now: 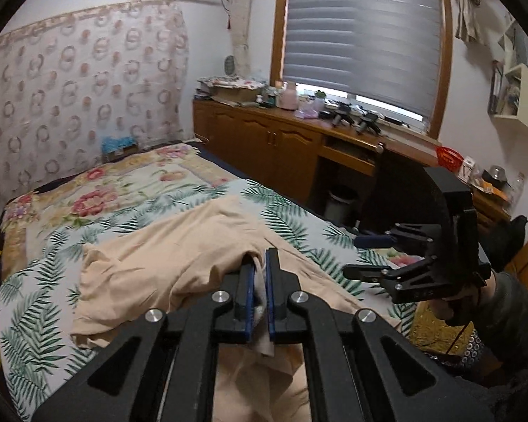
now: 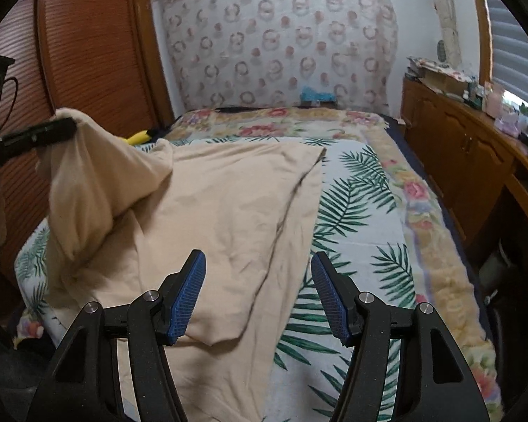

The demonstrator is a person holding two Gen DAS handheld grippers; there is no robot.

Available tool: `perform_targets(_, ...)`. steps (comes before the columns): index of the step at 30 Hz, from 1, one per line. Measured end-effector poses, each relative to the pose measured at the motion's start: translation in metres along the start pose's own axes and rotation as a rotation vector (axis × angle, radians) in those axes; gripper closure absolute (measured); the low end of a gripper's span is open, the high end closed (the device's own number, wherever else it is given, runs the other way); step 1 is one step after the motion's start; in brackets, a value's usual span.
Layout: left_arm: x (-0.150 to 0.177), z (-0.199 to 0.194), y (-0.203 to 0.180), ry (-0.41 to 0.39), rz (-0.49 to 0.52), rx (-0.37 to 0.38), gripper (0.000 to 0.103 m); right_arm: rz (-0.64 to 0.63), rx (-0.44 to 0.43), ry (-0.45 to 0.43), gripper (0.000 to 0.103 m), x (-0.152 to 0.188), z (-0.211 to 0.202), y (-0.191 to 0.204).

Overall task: Fold small clothes
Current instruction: 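Grasp the peach shirt with the left tool and fold it over the body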

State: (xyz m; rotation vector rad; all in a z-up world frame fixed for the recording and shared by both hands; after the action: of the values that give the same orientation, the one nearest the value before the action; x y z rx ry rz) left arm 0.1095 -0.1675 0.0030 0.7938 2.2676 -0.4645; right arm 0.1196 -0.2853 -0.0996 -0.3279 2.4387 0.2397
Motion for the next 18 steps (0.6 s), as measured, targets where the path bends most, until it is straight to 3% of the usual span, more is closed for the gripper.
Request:
perform_targets(8,-0.001,0.008,-0.028,0.041,0.017,0.048,0.101,-0.001,-0.01,-0.015,0.039,0.003,-0.007,-0.001)
perform_targets(11,0.001,0.016,-0.034,0.055,0.029,0.024,0.097,-0.004,-0.013,-0.013,0.039,0.003,-0.007,0.001)
perform_targets(16,0.009,0.01,-0.018,0.034,0.004,0.003,0.064,-0.006,-0.018,-0.004,0.039,0.002,-0.004,0.003)
perform_targets(18,0.013,0.002,-0.008,0.017,-0.016,-0.021,0.06,-0.008,-0.025,0.0,0.039,0.001,-0.003,0.006)
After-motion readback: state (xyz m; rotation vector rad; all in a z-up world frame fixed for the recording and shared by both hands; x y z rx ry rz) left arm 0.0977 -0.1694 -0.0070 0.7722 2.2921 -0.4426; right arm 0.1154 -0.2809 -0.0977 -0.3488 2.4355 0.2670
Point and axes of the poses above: each gripper's, at about its wrist camera, not at the fingertips, and z roughly the way its jaws point, y to its left, x to its underside, the point moved 7 cm from there along z, roughly the way its jaws point, and after that the axes turned 13 degrees about y, right-handed, at the moved point
